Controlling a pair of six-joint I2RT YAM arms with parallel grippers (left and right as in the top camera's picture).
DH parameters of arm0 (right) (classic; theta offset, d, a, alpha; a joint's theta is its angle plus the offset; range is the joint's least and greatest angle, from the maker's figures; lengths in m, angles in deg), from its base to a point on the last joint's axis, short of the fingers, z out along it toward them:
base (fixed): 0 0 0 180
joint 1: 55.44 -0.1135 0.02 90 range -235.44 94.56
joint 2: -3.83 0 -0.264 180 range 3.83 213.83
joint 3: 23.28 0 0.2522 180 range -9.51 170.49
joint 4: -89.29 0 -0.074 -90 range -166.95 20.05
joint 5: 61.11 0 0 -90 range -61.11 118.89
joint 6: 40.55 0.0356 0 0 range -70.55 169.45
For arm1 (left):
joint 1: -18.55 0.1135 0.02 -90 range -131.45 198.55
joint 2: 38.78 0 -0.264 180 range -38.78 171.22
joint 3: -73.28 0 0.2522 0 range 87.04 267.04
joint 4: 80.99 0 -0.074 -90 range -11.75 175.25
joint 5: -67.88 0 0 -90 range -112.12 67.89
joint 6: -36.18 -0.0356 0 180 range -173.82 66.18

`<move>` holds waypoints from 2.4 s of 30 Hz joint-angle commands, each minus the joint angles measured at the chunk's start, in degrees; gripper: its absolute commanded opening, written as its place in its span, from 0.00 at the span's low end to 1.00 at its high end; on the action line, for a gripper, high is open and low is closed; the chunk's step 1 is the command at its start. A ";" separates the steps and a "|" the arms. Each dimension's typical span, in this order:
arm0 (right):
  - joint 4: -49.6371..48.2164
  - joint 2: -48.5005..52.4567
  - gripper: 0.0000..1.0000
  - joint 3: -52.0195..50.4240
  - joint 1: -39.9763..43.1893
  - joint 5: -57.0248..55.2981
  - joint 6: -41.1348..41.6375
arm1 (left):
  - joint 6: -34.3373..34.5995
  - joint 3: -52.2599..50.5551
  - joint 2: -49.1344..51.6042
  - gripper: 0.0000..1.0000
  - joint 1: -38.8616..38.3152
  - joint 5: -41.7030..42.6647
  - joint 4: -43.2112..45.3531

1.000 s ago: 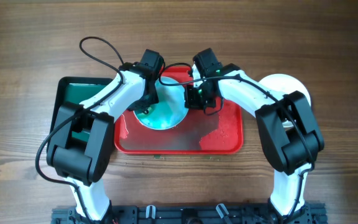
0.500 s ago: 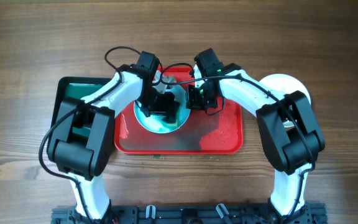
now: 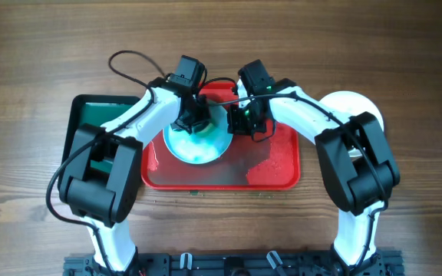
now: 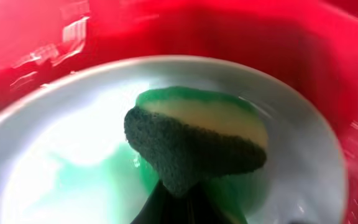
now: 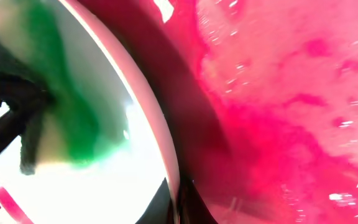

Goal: Clean dirty plates on tray and stack at the side
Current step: 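Scrub the third plate with the sponge while the right gripper holds it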

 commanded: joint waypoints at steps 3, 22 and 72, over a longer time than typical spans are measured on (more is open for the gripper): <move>0.96 1.92 0.04 -0.85 0.00 -0.74 -0.81 | 22.75 -2.47 2.78 0.04 1.36 -6.60 -8.24; 0.83 1.92 0.04 -0.85 0.00 -0.72 -0.79 | -23.12 -2.47 2.75 0.04 -2.78 11.28 -1.84; -2.10 1.92 0.04 -0.85 0.00 -0.52 -0.15 | -1.51 -2.43 2.78 0.04 -0.42 -15.41 -9.55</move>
